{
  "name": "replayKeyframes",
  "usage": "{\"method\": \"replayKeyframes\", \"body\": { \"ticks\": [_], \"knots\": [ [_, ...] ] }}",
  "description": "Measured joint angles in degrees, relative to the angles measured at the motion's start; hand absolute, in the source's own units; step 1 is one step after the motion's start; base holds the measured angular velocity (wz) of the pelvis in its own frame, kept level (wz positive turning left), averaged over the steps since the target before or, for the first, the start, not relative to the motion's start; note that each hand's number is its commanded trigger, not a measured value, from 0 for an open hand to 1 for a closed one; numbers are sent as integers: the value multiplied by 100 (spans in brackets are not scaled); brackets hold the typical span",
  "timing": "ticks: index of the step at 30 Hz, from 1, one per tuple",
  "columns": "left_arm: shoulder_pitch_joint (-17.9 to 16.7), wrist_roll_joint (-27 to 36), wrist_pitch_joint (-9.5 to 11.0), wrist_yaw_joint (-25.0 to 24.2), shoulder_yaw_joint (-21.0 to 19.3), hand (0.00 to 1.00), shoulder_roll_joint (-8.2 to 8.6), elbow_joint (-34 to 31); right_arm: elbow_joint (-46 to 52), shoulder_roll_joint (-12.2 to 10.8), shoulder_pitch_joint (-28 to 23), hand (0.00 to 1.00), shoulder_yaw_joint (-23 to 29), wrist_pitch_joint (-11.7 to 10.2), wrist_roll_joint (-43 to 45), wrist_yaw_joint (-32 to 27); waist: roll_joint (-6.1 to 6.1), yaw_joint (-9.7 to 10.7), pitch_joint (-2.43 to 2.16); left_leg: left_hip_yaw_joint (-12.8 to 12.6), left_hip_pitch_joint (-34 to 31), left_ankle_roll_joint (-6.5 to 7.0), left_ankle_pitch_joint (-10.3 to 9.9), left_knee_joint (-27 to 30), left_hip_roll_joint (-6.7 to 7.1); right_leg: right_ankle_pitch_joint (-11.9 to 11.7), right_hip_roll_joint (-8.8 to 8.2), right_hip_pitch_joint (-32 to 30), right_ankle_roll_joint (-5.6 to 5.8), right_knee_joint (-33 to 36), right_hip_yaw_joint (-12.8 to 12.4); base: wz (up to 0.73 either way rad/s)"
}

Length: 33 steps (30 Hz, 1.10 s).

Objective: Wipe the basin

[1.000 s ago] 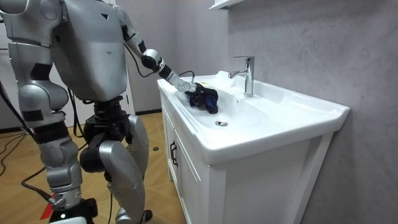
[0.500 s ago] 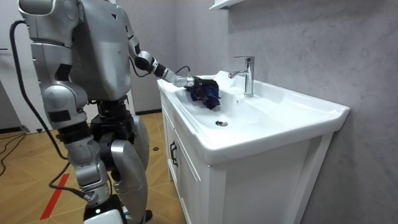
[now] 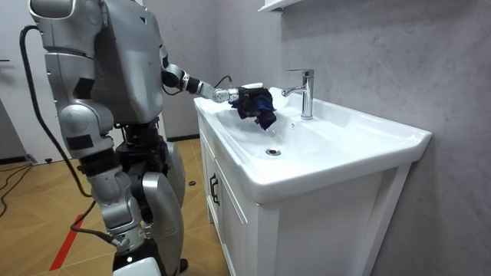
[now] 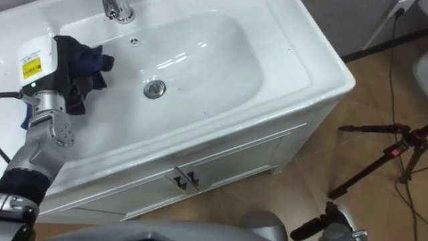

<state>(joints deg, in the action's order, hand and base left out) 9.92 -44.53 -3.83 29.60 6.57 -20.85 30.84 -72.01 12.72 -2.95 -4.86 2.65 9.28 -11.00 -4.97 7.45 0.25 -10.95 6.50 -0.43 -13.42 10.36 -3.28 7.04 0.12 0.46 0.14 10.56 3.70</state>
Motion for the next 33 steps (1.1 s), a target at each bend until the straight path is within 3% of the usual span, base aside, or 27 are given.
{"method": "replayKeyframes", "body": {
  "ticks": [9, 13, 17, 21, 25, 33],
  "knots": [
    [-159, 6, -44, 378, -199, 100, -1, -676, -2, -9, -99, 0, 171, 127, 31, -18, -63, -24, -38, 31, 141, -14, 8, -84, 4, 23, 6, 81, -1, 25, 17, 1],
    [-404, -5, -58, 544, -355, 100, 2, -946, 33, -7, -285, 0, 174, 332, 64, -11, -68, -173, -36, 16, 220, -16, 9, -102, 3, 35, 13, 131, -10, 30, -15, -7],
    [-545, -2, -248, 609, -645, 100, 27, -939, 96, -7, -312, 0, 179, 497, 108, -3, -87, -233, -24, 25, 220, -17, 8, -124, 6, 35, 13, 151, -8, 21, -16, 0],
    [-634, -7, -385, 609, -754, 100, 28, -928, 98, -1, -335, 0, 179, 504, 294, 6, -151, -326, -15, 73, 212, -17, 8, -166, 8, 36, 11, 162, -8, 19, 30, 6],
    [-1000, -4, -501, 602, -989, 100, 65, -931, 97, 14, -339, 0, 177, 504, 299, 43, -241, -341, -32, 78, 207, -18, 9, -170, 6, 67, 11, 154, -11, 30, 42, 2],
    [-1110, 186, -541, 597, -1634, 100, 131, -931, 68, 11, -383, 0, 373, 502, 460, 128, -174, -530, -36, 84, 236, -25, 14, -153, 6, 85, -5, 159, -15, 32, 100, 0]
  ]
}}
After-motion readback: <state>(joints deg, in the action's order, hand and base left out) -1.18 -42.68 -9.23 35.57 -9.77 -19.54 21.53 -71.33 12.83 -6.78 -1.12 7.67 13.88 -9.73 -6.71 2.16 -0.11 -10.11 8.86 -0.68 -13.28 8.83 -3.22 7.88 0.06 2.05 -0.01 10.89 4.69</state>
